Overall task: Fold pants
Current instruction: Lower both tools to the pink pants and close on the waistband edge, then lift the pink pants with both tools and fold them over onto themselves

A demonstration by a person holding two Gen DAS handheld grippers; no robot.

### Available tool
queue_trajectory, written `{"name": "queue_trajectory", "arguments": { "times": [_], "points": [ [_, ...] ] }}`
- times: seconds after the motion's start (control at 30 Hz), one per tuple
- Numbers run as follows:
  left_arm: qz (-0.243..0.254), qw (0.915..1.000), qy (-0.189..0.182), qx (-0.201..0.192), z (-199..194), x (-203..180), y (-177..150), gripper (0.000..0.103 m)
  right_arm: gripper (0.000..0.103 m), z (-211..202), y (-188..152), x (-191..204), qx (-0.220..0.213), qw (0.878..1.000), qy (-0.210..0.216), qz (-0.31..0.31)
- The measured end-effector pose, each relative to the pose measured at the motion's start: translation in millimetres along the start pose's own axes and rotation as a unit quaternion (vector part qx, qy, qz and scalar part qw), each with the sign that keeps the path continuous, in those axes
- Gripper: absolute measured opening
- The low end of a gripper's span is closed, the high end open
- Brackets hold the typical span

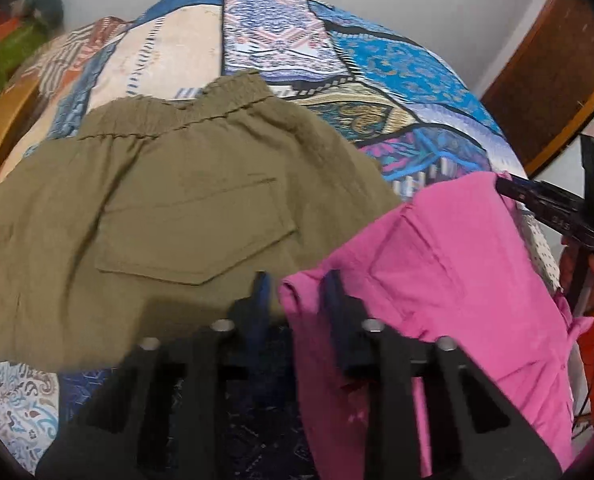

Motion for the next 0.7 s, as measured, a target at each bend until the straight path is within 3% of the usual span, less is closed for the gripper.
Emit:
{"name": "queue_trajectory", "arguments": {
  "times": [0.17,0.27,0.47,0.7],
  "points": [
    [0.037,0.9985,0.041,0.0,-1.5,-15.3,-1.0,0.008,0.007,1.7,2.7,5.5,-0.001,1.0,-0.004,0.001],
    [0.05,0.9972,0.055,-0.006,-9.2,-19.5,1.9,0.006,0.005,-3.9,4.1,3.0,-0.008,1.0,-0.006,0.01],
    [0.053,0.9955,0.058,-0.053,-47.2,-27.1,17.9,0.006,0.005,-38.9,17.8,-7.8,-0.069,0.997,-0.005,0.036],
    [0.109,0.986,0.077,-0.1,-98.8,-66.3,42.5,0.006,0.004,-87.7,36.6,-12.2,-0.105,0.993,-0.002,0.05]
  ]
}}
Point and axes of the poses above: each gripper's, at about its wrist camera, not at the fingertips, and z roughly the way its jaws point, x to its left, y to its top, the point moved 1 cm from there along z, roughly the way its jaws point, and after that the axes turned 12 degrees about -y, right-handed, at the moved point
